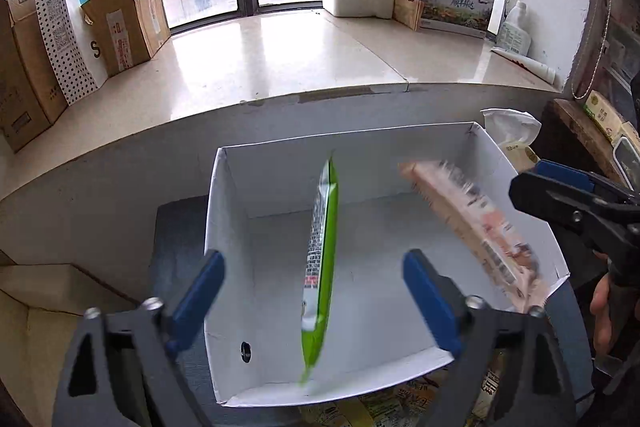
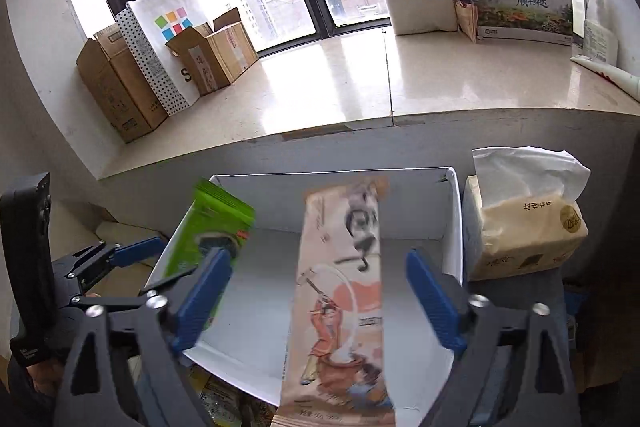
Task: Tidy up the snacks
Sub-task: 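Carry both held packets into the white box and open both tools, then grasp the long cartoon-printed bag with right tool while left tool grasps potato-stick bag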
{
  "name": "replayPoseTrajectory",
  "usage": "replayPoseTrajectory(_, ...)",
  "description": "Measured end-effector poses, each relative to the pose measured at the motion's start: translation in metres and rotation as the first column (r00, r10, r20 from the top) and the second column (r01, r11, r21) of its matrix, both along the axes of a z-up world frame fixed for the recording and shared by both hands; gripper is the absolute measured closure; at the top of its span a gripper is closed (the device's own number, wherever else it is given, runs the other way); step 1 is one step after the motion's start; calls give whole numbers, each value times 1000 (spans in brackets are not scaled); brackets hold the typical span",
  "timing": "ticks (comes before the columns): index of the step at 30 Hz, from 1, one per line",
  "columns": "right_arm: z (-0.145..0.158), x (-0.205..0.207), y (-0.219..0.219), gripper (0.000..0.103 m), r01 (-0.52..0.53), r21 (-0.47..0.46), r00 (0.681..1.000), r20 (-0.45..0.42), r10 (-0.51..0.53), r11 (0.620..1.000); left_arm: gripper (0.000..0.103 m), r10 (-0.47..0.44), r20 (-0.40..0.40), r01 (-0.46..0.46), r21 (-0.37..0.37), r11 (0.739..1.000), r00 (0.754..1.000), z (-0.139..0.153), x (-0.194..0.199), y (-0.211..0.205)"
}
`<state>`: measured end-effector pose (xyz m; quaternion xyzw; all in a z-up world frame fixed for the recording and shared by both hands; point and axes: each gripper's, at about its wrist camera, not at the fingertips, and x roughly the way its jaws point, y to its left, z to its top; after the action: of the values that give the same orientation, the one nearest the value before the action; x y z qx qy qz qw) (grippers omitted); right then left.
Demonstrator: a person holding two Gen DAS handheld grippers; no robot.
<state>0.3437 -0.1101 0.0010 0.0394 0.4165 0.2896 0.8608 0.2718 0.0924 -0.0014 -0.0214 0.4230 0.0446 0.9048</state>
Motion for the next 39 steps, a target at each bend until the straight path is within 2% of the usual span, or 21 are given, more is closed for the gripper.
replayPoseTrajectory(4, 7, -2, -21, 0, 45, 94, 999, -11, -45, 995, 0, 2, 20, -2, -17, 1000, 1000, 4, -11, 3)
replayPoseTrajectory(8, 18, -8, -37, 0, 77, 148, 997, -11, -76, 986, 0, 8, 43, -6, -32, 999, 999, 14, -20, 5)
replayPoseTrajectory(10, 28, -16, -42, 0, 74, 168, 997, 22, -79, 983, 0, 6, 73, -4, -29, 1000, 997, 23, -29, 3)
replayPoseTrajectory(14, 50, -45, -49, 0, 36, 191, 987, 146, -65, 981, 0, 26, 151, -33, 45, 998, 988, 41, -56, -10)
replayPoseTrajectory(16, 61, -67, -53, 0, 10, 183, 972, 228, -52, 983, 0, 2, 157, -8, 39, 999, 988, 45, -73, -19)
replayPoseTrajectory(18, 70, -90, -55, 0, -23, 135, 960, 280, -16, 991, 0, -27, 174, 18, 56, 998, 984, 47, -92, -29)
replayPoseTrajectory(20, 74, -116, -58, 0, -60, 104, 948, 318, 24, 993, 0, -55, 190, 40, 84, 996, 980, 48, -112, -39)
replayPoseTrajectory(24, 67, -175, -75, 0, -104, 73, 931, 357, 71, 992, 0, -76, 254, 61, 68, 996, 964, 45, -164, -58)
replayPoseTrajectory(26, 53, -197, -89, 0, -114, 99, 940, 334, 75, 989, 0, -111, 300, 91, 80, 993, 948, 34, -195, -73)
replayPoseTrajectory(27, 44, -207, -97, 0, -102, 115, 948, 313, 61, 988, 0, -112, 294, 92, 79, 993, 949, 26, -207, -79)
replayPoseTrajectory(31, -2, -223, -115, 0, -50, 148, 988, 151, 27, 988, 0, -98, 186, 103, -19, 995, 978, -12, -235, -89)
replayPoseTrajectory(33, -23, -221, -116, 0, -50, 143, 997, 60, 42, 989, 0, -72, 157, 78, -34, 996, 985, -25, -243, -88)
replayPoseTrajectory(36, -49, -208, -110, 0, -82, 137, 988, -116, 98, 987, 0, -59, 126, 71, -94, 993, 990, -37, -251, -82)
replayPoseTrajectory(37, -54, -203, -108, 0, -88, 136, 983, -149, 108, 987, 0, -50, 123, 65, -115, 991, 991, -39, -253, -78)
replayPoseTrajectory(39, -57, -192, -102, 0, -88, 117, 982, -158, 106, 989, 0, -55, 119, 74, -163, 984, 991, -42, -257, -71)
